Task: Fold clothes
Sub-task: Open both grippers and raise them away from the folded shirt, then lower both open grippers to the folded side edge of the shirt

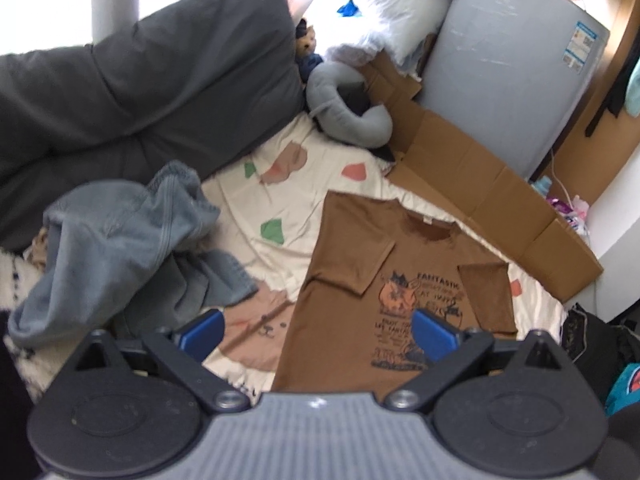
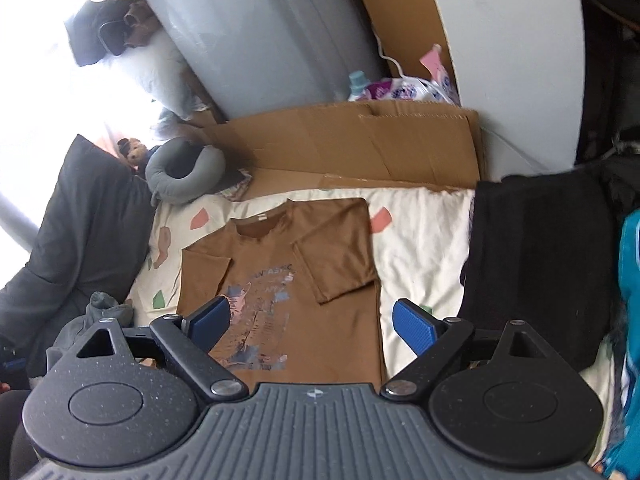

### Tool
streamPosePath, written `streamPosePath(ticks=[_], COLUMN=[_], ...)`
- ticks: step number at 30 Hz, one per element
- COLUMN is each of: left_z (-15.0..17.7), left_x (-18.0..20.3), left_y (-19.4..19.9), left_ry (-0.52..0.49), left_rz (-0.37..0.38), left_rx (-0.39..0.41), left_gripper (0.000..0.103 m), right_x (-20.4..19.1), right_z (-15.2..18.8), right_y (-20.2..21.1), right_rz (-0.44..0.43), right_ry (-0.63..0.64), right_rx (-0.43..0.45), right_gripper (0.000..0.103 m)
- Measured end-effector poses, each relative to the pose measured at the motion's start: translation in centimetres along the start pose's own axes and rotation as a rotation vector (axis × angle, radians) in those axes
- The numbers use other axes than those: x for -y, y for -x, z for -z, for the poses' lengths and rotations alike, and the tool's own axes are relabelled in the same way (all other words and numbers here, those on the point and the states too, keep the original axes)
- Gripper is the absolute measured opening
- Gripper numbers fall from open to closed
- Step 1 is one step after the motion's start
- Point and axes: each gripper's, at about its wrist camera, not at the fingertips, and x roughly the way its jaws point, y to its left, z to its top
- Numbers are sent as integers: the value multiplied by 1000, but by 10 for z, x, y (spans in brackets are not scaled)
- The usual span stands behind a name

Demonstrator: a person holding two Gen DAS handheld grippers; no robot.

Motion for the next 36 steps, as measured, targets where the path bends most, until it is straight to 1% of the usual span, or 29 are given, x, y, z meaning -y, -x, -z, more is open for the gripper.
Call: streamPosePath(ticks=[3,11,18,23,28,31,35,36], left_z=[13,48,75,95,115,125,135,137], left_x=[-8,-31,-47,-57,-68,-73,-75,-75], left_y=[-6,-24,-47,-67,-89,-101,-115,-118], left_ry=[16,46,20,36,58,72,63,59], left_rz=[-11,-41,-73,-74,-97,-112,-126,-128], left_rx=[-17,-58,-108,-149,-205,-235,-273,-282], left_gripper=[101,101,101,100,98,97,96,95], right_x=[6,19,34,50,68,80,88,90], right_z=[14,54,95,133,173,195,215,220], right_y=[-8,-35,-64,-90,-115,-128,-141,-145], right_rz=[11,9,4,37,103,98,82,76], right_ry=[2,8,-5,-31,-50,-90,-87,-83], right_rx=[-12,-85,-165,-236,-301,-337,-363,-368], right_gripper=[97,97,97,97,97,97,97,94])
